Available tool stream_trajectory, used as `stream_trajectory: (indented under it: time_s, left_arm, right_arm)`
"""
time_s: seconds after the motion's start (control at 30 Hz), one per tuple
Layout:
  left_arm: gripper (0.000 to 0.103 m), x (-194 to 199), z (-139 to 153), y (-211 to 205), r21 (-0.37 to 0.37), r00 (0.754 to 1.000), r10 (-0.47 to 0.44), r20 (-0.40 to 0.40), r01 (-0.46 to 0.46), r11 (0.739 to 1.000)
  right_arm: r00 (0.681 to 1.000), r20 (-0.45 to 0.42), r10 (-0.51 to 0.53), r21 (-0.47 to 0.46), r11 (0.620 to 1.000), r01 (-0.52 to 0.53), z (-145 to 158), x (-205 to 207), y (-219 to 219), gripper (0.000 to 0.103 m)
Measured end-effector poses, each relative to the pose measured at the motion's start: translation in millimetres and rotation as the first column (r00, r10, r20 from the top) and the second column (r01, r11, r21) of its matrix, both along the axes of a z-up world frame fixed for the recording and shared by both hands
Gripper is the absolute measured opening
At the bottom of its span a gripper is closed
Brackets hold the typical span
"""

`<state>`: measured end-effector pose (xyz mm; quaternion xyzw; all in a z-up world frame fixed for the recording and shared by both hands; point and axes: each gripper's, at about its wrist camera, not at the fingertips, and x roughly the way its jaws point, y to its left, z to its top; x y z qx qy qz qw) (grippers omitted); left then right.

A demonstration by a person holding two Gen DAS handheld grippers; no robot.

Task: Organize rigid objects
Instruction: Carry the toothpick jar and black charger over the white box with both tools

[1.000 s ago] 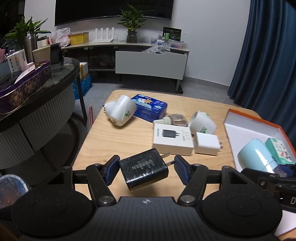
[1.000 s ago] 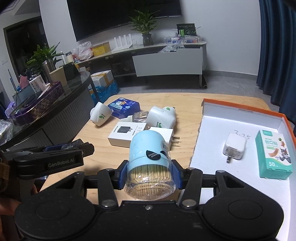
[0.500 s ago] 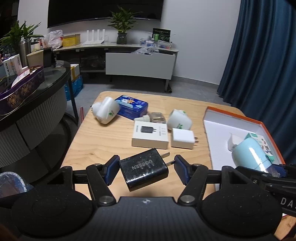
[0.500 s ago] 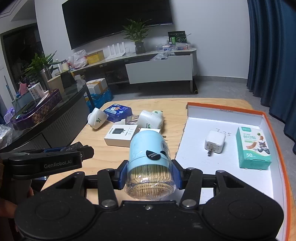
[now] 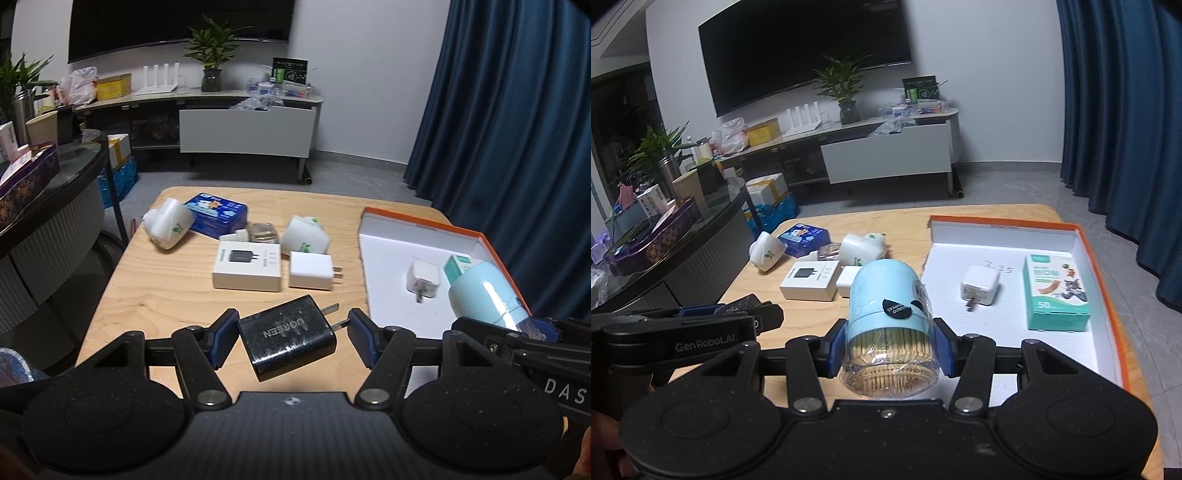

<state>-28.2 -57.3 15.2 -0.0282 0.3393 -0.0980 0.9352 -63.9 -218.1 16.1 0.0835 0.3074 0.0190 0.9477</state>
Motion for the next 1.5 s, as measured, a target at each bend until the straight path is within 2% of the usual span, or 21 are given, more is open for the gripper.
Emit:
stream_trajectory:
  time_s: [0.9, 1.5]
  left_arm:
    - [0.065, -4, 6, -58, 0.004, 0.989, -0.149, 0.016, 0.149, 0.989]
    - [0.065, 10, 6, -97, 0.013, 0.973, -0.232, 0.02, 0.231, 0.973]
  right_arm:
    - [0.988, 0.018, -0.155, 0.005, 0.988, 0.155, 1, -27, -55, 0.059]
    - [0.967, 0.025, -0.253, 0.013, 0.968, 0.253, -1, -24, -90, 0.059]
